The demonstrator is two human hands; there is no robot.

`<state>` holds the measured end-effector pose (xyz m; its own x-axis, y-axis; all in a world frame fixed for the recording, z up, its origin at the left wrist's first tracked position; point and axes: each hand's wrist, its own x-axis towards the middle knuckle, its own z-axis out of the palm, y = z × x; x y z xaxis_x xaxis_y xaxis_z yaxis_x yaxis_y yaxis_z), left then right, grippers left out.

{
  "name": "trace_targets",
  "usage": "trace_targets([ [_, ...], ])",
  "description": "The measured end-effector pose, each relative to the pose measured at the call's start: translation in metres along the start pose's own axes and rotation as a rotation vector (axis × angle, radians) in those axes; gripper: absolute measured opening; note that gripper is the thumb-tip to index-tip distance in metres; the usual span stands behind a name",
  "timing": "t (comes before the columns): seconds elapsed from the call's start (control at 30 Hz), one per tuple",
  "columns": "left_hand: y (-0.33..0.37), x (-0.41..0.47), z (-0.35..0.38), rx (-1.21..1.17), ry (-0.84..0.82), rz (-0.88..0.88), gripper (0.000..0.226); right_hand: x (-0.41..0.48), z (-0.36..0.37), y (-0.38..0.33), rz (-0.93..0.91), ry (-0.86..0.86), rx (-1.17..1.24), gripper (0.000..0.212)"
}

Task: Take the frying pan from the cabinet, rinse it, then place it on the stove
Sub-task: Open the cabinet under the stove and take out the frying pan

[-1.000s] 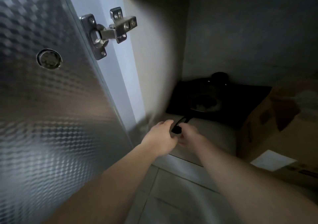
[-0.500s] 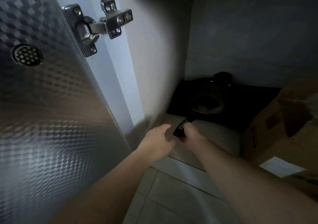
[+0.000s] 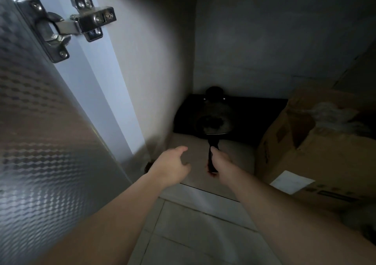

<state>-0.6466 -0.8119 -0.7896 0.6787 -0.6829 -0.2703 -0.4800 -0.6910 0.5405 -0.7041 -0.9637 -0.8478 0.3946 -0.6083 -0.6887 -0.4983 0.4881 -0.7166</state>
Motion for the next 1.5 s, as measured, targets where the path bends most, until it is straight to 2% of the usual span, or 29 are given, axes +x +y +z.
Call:
trace_targets([
  [0.07, 0.002, -0.002, 0.002, 0.019, -0.011, 0.014, 0.061, -0.007, -0.004, -0.002, 0.026, -0.075, 0.047, 0.022],
  [0.23, 0.002, -0.009, 0.005, 0.034, -0.021, 0.037, 0.060, -0.010, -0.015, -0.013, 0.097, -0.196, 0.176, 0.019],
  [0.3, 0.001, -0.010, 0.005, 0.034, -0.017, 0.038, 0.060, -0.010, -0.012, -0.015, 0.101, -0.181, 0.082, 0.015],
  [0.37, -0.001, -0.010, 0.005, 0.040, -0.017, 0.032, 0.061, -0.010, -0.008, -0.013, 0.076, -0.177, -0.021, 0.028],
  [0.43, -0.004, -0.010, 0.006, 0.060, -0.016, 0.021, 0.061, -0.007, -0.005, -0.010, 0.053, -0.173, -0.076, 0.031],
  [0.73, -0.004, -0.024, -0.002, 0.184, -0.054, -0.008, 0.060, -0.025, -0.020, -0.005, 0.038, -0.127, -0.169, 0.020],
  [0.87, 0.014, -0.050, -0.031, 0.143, -0.087, -0.066, 0.057, -0.079, -0.035, -0.030, 0.077, -0.145, -0.217, 0.019],
  [1.0, 0.043, -0.092, -0.064, 0.134, -0.136, -0.106, 0.055, -0.148, -0.042, -0.045, 0.264, -0.193, -0.089, 0.029],
  [1.17, 0.071, -0.150, -0.109, 0.227, -0.173, -0.102, 0.052, -0.233, -0.052, -0.060, 0.373, -0.166, 0.007, 0.034],
  [1.3, 0.096, -0.207, -0.156, 0.254, -0.209, -0.101, 0.052, -0.314, -0.068, -0.076, 0.440, -0.218, -0.017, 0.031],
  [1.5, 0.143, -0.311, -0.233, 0.272, -0.175, -0.069, 0.041, -0.451, -0.089, -0.104, 0.469, -0.226, -0.022, 0.024],
])
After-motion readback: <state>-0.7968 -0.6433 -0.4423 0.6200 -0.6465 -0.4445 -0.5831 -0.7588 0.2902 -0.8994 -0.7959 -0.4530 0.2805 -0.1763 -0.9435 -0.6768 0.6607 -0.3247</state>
